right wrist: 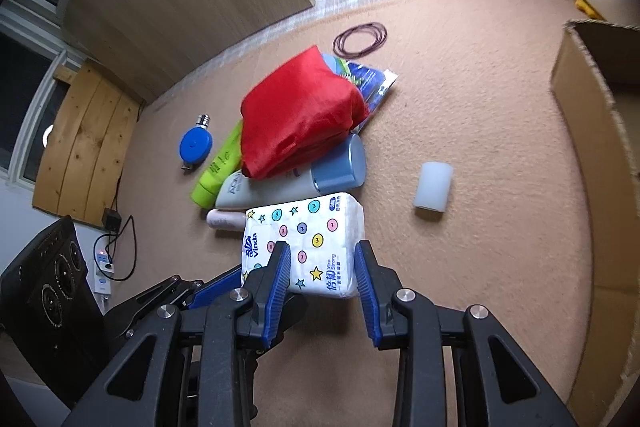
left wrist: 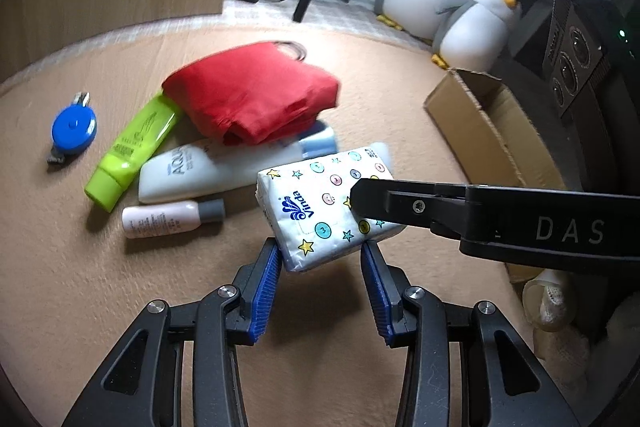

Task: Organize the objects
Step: 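Reach the right gripper to the patterned tissue pack and grasp it, then carry the tissue pack with the right gripper into the cardboard box and release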

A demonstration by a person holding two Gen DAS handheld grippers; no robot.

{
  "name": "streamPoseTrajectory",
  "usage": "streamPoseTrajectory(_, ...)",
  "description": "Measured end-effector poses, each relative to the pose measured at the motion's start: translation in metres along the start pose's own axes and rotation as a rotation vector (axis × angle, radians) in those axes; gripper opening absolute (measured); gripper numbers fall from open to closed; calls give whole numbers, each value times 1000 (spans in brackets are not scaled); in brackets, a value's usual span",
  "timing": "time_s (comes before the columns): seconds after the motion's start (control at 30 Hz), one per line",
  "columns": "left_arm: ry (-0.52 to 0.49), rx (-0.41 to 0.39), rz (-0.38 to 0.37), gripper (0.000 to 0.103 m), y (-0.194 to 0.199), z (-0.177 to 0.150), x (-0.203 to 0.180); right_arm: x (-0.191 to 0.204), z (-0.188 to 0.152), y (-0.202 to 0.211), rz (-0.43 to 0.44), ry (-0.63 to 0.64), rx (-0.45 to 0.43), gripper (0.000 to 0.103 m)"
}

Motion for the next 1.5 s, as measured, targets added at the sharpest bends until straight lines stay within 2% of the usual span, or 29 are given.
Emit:
streamPoseTrajectory(0.17, -56, -36, -5, 44, 15, 12, -25, -6, -4, 27, -4, 3, -52, 30)
streamPoseTrajectory(0.43, -149, -85, -72, 44, 25, 39, -87, -39, -6, 86, -15, -52, -155, 31)
streamPoseTrajectory(0.8, -277, -100, -168, 45, 5, 73, -182, -109, -4, 161, -82, -157, -285, 31)
streamPoseTrajectory(0.93, -312, -85, -183, 45, -10, 78, -210, -131, -4, 172, -104, -191, -301, 30)
streamPoseTrajectory(1.2, -353, -50, -200, 45, -35, 83, -235, -162, -3, 178, -136, -236, -311, 30)
streamPoseTrajectory(1.37, -362, -41, -200, 48, -36, 84, -236, -170, -2, 181, -156, -255, -321, 31)
streamPoseTrajectory(1.5, -354, -50, -180, 49, -31, 84, -222, -169, -2, 181, -171, -267, -333, 46)
Point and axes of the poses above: each gripper's, at about its wrist camera, not at the fingertips, and y roughly against the way its jaws point, x to its left, z to its top, the point moved 2 cm from there along -y, roughly the way its jaws point, and after that the axes turned 12 degrees about -y, right-handed, at the moved point
